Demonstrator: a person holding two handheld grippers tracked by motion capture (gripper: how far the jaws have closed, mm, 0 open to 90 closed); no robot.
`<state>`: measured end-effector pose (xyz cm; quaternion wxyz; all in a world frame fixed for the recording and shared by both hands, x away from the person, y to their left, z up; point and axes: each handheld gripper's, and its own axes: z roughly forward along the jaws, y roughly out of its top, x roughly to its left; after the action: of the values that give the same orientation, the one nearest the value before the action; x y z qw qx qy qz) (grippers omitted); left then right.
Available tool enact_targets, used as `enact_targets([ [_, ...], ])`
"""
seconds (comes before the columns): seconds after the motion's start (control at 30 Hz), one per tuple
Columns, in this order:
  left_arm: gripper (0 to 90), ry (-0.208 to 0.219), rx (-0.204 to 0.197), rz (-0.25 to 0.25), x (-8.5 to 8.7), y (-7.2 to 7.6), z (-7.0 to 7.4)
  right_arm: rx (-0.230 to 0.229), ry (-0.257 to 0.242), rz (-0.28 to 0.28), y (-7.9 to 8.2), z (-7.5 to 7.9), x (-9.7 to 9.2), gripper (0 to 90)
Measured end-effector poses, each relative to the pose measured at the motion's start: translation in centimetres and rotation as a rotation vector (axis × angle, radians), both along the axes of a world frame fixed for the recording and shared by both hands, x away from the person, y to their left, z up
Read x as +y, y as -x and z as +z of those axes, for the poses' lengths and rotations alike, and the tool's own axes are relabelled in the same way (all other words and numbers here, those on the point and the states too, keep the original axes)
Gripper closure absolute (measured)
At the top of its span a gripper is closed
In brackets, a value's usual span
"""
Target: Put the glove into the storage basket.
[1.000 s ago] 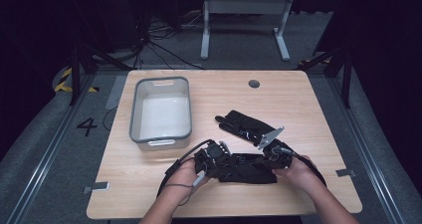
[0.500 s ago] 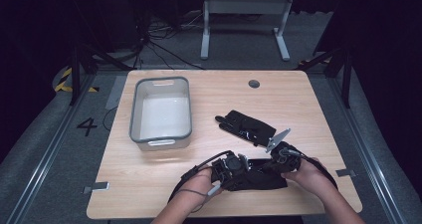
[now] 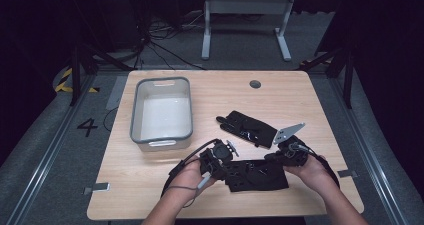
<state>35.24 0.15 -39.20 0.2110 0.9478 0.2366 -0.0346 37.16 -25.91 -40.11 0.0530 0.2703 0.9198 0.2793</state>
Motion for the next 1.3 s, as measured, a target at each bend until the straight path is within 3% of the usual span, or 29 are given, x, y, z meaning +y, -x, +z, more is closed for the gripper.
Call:
enact_targets([
  [0.17,72.2,0.039,-0.01,0.055,1.8,-0.5,0.8,-0.02,-0.068,-0.039,-0.3,0.8,-0.3,87.1],
  [0.53,67.9,0.031,-0.012,0.103,3.3,-0.8,0.9,-0.025,-0.087,-0.059,-1.6,1.5,-0.1,84.5],
  [0.67,65.6,0.03,-0.011,0.111,4.0,-1.1,0.9,-0.014,-0.086,-0.082,-3.2,1.8,-0.1,82.9],
  [0.77,65.3,0.035,0.015,0.119,4.7,-1.5,0.7,-0.012,-0.086,-0.096,-4.4,1.9,0.0,81.4],
  [0.93,64.0,0.029,0.012,0.129,5.5,-1.8,1.0,0.006,-0.079,-0.114,-6.0,1.9,0.1,81.4],
  [1.13,61.9,0.049,0.009,0.162,6.6,-2.1,1.2,0.024,-0.051,-0.152,-9.0,1.6,0.2,79.5],
  [1.3,61.4,0.05,0.013,0.161,6.5,-2.1,1.1,0.029,-0.025,-0.184,-10.9,1.2,0.5,78.3],
])
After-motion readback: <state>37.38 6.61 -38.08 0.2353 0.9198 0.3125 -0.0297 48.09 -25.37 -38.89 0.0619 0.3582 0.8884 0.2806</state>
